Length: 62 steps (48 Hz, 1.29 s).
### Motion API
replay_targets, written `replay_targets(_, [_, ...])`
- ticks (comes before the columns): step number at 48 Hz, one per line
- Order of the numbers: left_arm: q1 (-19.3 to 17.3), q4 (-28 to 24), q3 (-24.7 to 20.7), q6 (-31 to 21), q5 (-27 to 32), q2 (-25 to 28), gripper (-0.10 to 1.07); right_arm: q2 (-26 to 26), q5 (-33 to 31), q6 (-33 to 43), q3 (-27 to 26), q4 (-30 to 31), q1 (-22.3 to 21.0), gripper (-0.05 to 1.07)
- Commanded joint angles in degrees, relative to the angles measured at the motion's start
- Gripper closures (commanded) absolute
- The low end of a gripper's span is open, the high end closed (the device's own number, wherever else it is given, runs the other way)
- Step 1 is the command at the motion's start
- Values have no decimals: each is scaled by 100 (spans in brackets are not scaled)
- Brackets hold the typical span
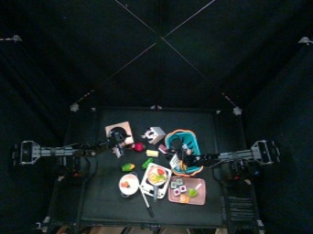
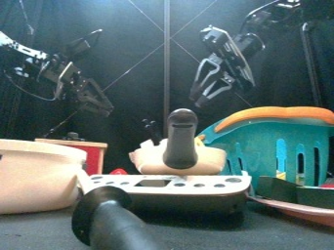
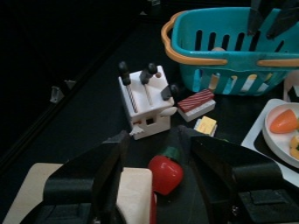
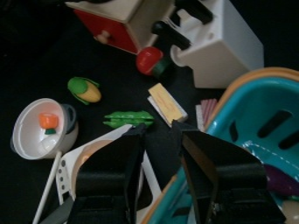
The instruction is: Grab banana
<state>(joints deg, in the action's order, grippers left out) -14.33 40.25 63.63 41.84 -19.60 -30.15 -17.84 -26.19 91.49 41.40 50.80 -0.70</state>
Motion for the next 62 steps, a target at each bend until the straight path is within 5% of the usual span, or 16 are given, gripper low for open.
replay_targets(1, [-18, -18, -62, 0, -18, -35, 11, -316, 18, -9, 105, -299, -114, 31])
replay_targets(27, [26, 88, -9, -18, 35, -35, 11, -457, -905, -272, 255, -1784, -255, 32])
replay_targets(46, [-9, 79, -18, -9, 44, -35, 11, -35, -1143, -1503, 185, -3524, -308, 31])
replay_targets(62, [-18, 70, -26, -9, 35, -35, 11, 536, -1758, -2206, 9, -4263, -580, 30])
